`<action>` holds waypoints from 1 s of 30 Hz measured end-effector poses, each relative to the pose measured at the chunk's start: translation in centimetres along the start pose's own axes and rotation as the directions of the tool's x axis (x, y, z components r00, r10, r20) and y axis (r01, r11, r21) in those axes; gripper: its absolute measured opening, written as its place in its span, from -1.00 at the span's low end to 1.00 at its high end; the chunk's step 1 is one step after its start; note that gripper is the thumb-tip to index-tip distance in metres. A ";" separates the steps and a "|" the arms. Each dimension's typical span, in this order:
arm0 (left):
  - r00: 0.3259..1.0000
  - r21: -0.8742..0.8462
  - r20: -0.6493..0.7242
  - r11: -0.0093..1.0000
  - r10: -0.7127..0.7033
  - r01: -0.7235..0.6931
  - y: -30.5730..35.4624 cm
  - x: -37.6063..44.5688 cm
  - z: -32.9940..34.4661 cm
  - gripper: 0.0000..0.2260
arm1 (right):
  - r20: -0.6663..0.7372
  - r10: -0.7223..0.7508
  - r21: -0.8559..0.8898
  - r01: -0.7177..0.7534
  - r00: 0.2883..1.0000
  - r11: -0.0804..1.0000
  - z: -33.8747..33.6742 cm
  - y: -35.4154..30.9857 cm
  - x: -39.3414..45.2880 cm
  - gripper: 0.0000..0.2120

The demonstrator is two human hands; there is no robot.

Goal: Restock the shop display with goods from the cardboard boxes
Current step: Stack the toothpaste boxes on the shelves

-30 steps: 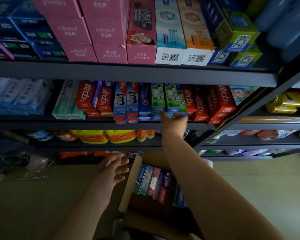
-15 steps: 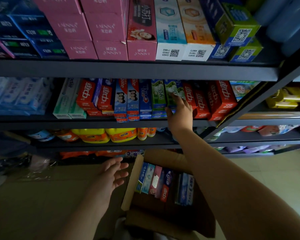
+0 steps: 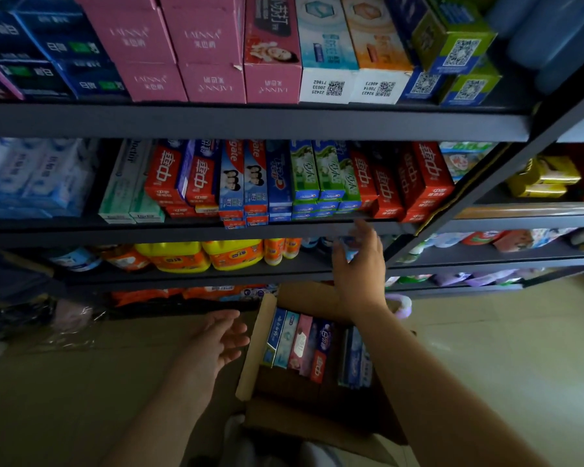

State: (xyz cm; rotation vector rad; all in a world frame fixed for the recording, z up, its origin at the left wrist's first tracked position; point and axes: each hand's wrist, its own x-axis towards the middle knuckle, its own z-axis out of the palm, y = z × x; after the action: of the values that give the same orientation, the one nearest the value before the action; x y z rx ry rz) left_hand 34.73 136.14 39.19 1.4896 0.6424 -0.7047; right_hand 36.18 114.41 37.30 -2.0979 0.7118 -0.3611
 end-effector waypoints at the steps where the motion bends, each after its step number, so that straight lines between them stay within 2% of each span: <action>1: 1.000 0.013 0.007 1.000 -0.003 0.003 -0.3 0.1 -0.1 -0.88 | -0.002 0.040 0.018 -0.040 0.999 0.999 -0.3 1.1 -1.6 -0.61; 3: 1.000 0.050 0.024 0.999 -0.003 0.002 -1.2 0.5 -0.4 -0.88 | 0.040 0.147 0.042 -0.148 0.988 0.988 -0.8 3.6 -4.6 -0.66; 7: 0.999 0.167 0.024 0.985 -0.046 0.042 -3.9 1.8 -1.1 -0.87 | 0.127 0.334 -0.029 -0.333 0.934 0.943 -1.2 8.1 -9.9 -0.85; 15: 0.995 0.285 0.003 0.954 -0.103 0.098 -9.9 3.8 -3.6 -0.88 | 0.181 0.612 -0.058 -0.613 0.770 0.788 0.8 14.4 -15.9 -0.72; 17: 0.993 0.273 -0.006 0.955 -0.116 0.113 -11.1 4.1 -3.8 -0.88 | 0.209 0.640 -0.068 -0.642 0.740 0.764 1.4 15.7 -16.7 -0.74; 22: 0.995 0.224 -0.016 0.969 -0.102 0.103 -14.9 6.1 -3.2 -0.90 | 0.272 0.645 -0.130 -0.637 0.714 0.760 3.2 19.9 -16.9 -0.73; 30: 0.993 0.246 0.115 0.969 0.006 -0.035 -24.1 15.9 2.0 -0.92 | 0.318 0.632 -0.212 -0.596 0.707 0.774 8.9 31.8 -13.2 -0.69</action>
State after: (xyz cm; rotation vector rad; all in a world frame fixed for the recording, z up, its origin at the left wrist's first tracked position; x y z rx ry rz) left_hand 26.79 134.73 11.45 1.6694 0.4637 -0.8718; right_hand 18.77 113.52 6.34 -1.7931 1.1517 0.4502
